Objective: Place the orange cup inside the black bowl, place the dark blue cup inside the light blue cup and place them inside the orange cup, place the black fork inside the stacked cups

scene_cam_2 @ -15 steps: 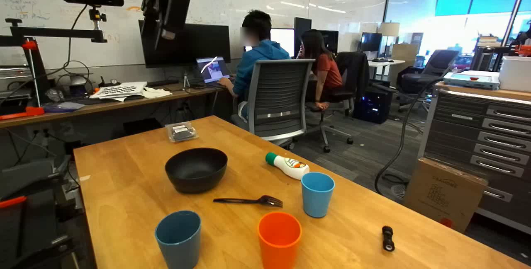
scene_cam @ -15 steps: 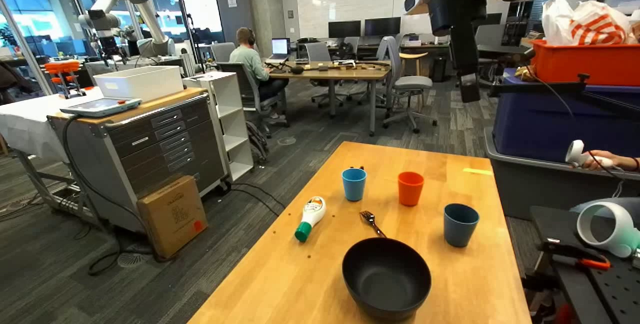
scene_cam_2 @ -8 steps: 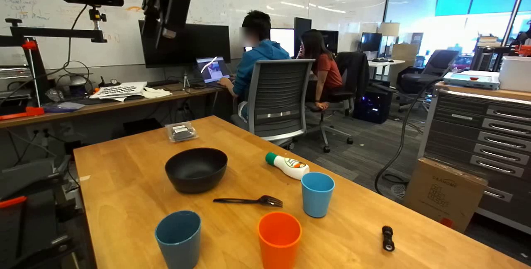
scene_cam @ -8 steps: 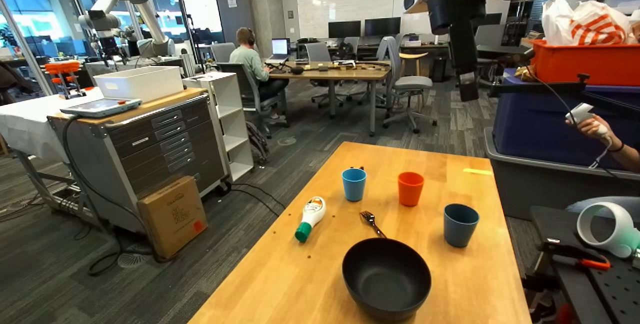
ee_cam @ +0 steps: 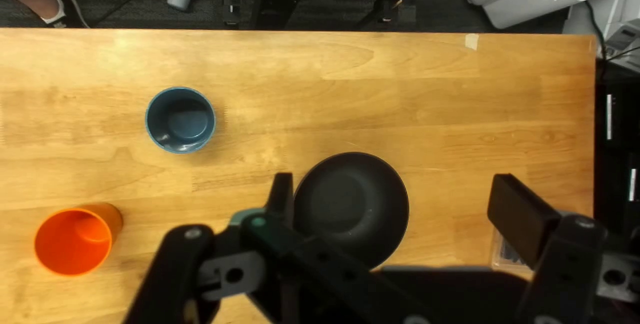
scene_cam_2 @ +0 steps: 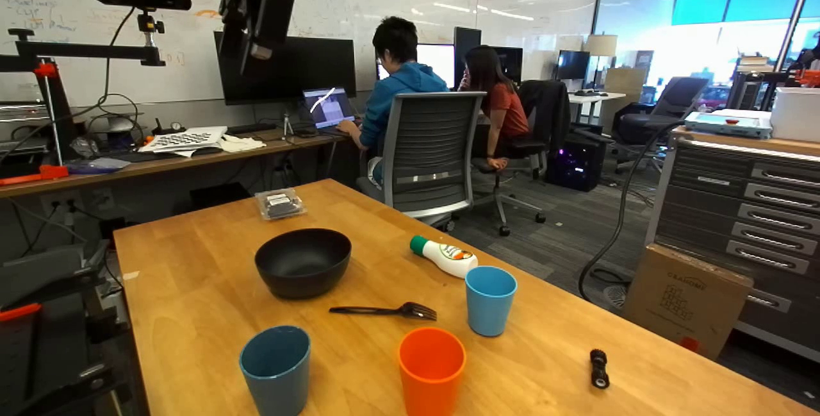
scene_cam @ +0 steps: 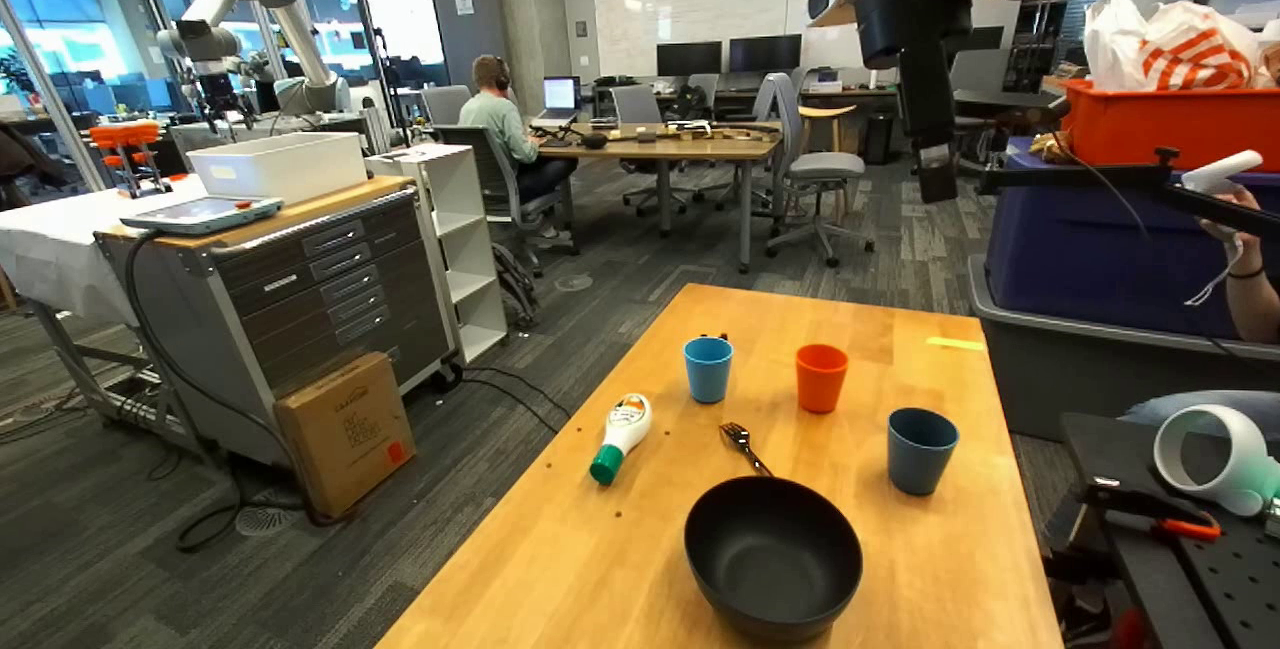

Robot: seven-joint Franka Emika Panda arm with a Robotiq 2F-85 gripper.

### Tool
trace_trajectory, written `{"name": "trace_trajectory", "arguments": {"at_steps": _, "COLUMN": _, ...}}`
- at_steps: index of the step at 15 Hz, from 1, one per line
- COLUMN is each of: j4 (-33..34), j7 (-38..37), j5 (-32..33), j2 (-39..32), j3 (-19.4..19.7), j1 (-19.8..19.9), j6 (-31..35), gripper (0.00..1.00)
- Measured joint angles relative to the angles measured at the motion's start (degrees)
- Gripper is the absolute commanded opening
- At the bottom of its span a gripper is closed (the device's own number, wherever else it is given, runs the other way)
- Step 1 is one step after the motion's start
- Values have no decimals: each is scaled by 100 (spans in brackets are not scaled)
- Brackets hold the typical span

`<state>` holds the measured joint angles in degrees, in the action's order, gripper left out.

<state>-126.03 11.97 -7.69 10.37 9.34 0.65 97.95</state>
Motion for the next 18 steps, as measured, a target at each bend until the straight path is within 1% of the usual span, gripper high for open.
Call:
{"name": "trace_trajectory", "arguments": {"at_steps": 9, "j4": -25, "j7": -24, "j5": 0, "j2": -4, "j3": -31, "j1": 36, "j6": 60, "gripper": 100}}
{"name": "trace_trajectory", "arguments": {"at_steps": 11, "j4": -79, "j7": -160, "j5": 0, "j2": -5, "j3": -51, "j1": 81, "j6": 418, "gripper": 100}}
{"name": "trace_trajectory", "arguments": {"at_steps": 13, "j4": -165, "j7": -352, "j5": 9, "j2": -11, "j3": -61, "j1": 130, "j6": 985, "gripper": 100}}
{"name": "trace_trajectory", "arguments": {"at_steps": 15, "j4": -239, "j7": -562, "j5": 71, "j2": -54, "j3": -67, "j1": 181, "j6": 1401, "gripper": 100}}
{"name": "trace_trajectory", "arguments": {"at_steps": 18, "j4": -254, "j7": -936, "j5": 263, "j2": -206, "j3": -69, "j1": 278, "j6": 1660, "gripper": 100}}
